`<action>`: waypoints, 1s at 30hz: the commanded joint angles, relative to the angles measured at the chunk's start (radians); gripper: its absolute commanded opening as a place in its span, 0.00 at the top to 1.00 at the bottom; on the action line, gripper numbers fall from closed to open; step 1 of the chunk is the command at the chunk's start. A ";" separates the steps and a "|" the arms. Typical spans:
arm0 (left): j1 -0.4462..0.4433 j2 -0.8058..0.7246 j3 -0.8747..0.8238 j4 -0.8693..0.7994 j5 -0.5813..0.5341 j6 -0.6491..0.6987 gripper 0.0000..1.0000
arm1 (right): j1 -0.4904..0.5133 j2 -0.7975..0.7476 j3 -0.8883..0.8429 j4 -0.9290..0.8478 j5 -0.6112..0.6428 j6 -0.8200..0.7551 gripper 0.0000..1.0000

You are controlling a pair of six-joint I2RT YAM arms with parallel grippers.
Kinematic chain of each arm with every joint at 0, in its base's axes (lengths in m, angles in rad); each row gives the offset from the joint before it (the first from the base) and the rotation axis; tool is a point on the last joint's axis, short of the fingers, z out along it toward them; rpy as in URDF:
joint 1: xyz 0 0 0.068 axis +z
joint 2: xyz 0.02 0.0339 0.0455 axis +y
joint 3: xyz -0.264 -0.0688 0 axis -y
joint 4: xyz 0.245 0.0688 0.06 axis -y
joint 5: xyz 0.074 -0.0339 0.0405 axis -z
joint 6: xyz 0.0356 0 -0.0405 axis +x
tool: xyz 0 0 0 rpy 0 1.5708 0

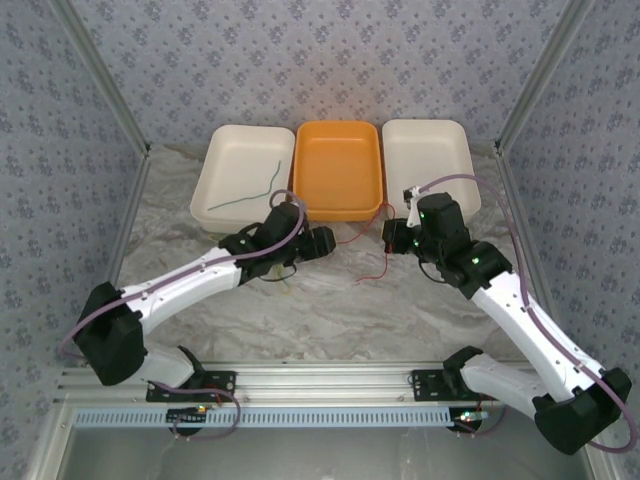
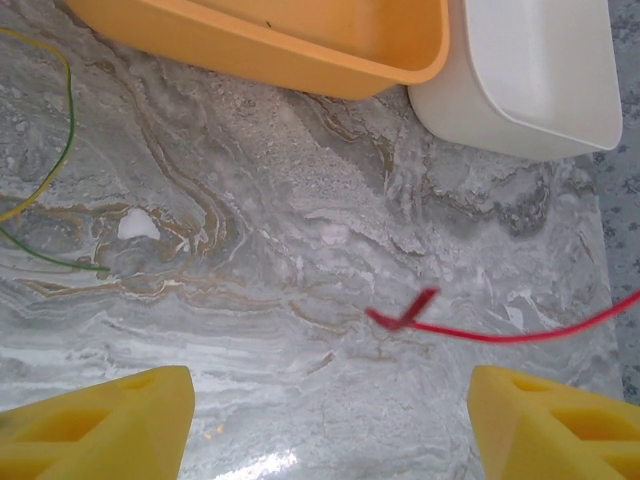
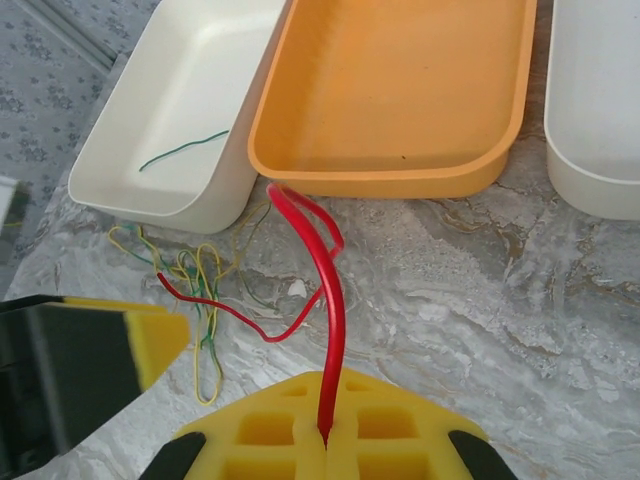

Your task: Untangle the cables

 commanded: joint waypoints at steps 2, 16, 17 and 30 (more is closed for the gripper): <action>-0.003 0.048 0.025 0.079 -0.029 -0.016 0.31 | 0.010 -0.026 0.006 0.018 -0.042 0.005 1.00; 0.088 0.040 0.020 0.225 -0.043 -0.054 1.00 | 0.017 -0.047 -0.030 0.014 -0.081 -0.060 1.00; 0.104 0.022 0.031 0.200 -0.042 -0.046 1.00 | 0.018 -0.048 -0.038 0.017 -0.085 -0.079 1.00; 0.504 -0.068 0.347 0.054 0.337 0.017 1.00 | 0.330 0.202 0.052 -0.118 0.236 -0.435 1.00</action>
